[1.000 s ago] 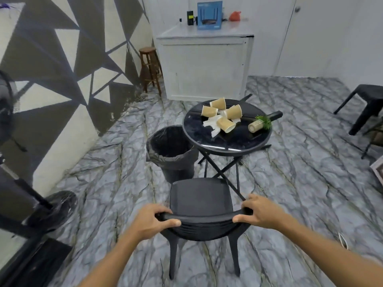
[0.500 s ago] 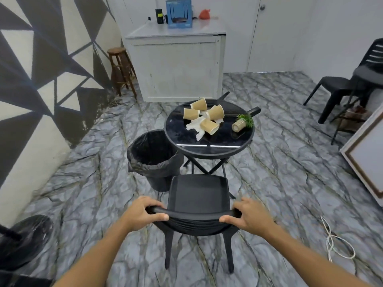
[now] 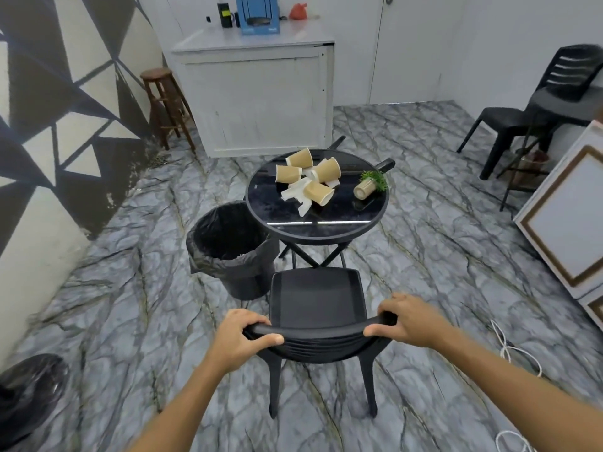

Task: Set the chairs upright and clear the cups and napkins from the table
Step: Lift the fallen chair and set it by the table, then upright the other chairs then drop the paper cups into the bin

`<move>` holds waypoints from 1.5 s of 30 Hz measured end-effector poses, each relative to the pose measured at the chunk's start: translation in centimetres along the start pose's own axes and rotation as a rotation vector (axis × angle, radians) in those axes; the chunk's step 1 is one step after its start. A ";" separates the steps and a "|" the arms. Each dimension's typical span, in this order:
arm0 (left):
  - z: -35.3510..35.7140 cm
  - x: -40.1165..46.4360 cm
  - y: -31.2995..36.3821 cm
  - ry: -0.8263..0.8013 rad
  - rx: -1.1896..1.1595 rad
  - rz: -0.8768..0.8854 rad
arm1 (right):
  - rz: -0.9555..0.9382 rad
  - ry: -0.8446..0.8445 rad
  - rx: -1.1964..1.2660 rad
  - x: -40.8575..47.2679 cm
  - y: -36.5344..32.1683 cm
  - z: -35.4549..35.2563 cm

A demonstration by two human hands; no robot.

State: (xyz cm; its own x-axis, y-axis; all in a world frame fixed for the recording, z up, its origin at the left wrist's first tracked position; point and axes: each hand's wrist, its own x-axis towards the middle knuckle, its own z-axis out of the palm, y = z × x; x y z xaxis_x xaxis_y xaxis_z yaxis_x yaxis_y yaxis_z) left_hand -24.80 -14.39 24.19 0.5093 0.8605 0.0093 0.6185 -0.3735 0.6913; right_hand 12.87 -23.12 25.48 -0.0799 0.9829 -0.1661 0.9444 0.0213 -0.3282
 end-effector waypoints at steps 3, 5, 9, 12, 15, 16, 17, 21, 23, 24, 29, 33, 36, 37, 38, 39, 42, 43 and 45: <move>0.0 0.4 -0.1 -0.122 0.002 -0.018 | 0.030 0.041 0.066 -1.6 0.0 0.6; -0.4 1.2 0.6 -0.293 0.006 -0.076 | 0.031 0.054 0.111 -2.6 -0.1 0.8; 0.2 3.1 3.3 -0.560 0.140 -0.212 | 0.051 0.056 0.222 -4.3 1.1 1.5; 3.1 5.3 6.4 -0.525 0.173 -0.203 | 0.082 0.097 0.283 -5.1 2.6 1.1; 7.4 8.0 10.0 -0.484 0.184 -0.162 | 0.183 0.092 0.300 -5.7 5.8 0.4; 8.9 8.8 11.4 -0.472 0.172 -0.159 | 0.233 0.067 0.295 -6.1 7.2 0.4; 10.4 9.8 12.8 -0.465 0.159 -0.158 | 0.284 0.036 0.287 -6.3 8.7 0.4; 16.6 13.7 18.9 -0.525 0.160 -0.119 | 0.391 -0.067 0.245 -7.2 14.8 0.5; 19.8 15.7 21.2 -0.548 0.155 -0.117 | 0.411 -0.113 0.238 -7.4 18.0 0.4; 21.4 16.7 22.2 -0.553 0.160 -0.118 | 0.417 -0.130 0.232 -7.4 19.6 0.4; 29.8 21.4 25.1 -0.638 0.251 -0.136 | 0.432 -0.199 0.219 -7.4 27.4 0.0; 34.6 23.7 26.1 -0.719 0.291 -0.174 | 0.427 -0.242 0.184 -7.3 32.1 0.0; 36.7 25.3 26.9 -0.745 0.348 -0.163 | 0.428 -0.312 0.159 -6.7 34.5 0.3; 37.2 25.9 27.2 -0.752 0.366 -0.155 | 0.430 -0.333 0.152 -6.4 35.2 0.4; 37.7 26.5 27.3 -0.760 0.381 -0.155 | 0.435 -0.351 0.148 -6.2 35.7 0.4; 38.2 27.2 27.3 -0.772 0.393 -0.158 | 0.438 -0.367 0.144 -5.8 36.2 0.4; 39.3 29.1 27.1 -0.803 0.408 -0.174 | 0.443 -0.404 0.166 -4.8 37.4 0.2; 39.6 29.7 27.1 -0.805 0.401 -0.179 | 0.440 -0.412 0.176 -4.3 37.8 0.1; 39.9 31.1 27.0 -0.813 0.388 -0.190 | 0.437 -0.431 0.182 -3.1 38.6 -0.4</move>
State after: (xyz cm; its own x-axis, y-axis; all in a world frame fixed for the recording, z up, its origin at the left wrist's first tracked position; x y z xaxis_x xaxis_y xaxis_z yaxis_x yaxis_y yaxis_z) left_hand 31.66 -11.50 14.28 0.5519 0.4660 -0.6916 0.8172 -0.4674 0.3372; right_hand 49.67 -25.30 13.70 0.1434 0.7309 -0.6672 0.8524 -0.4338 -0.2919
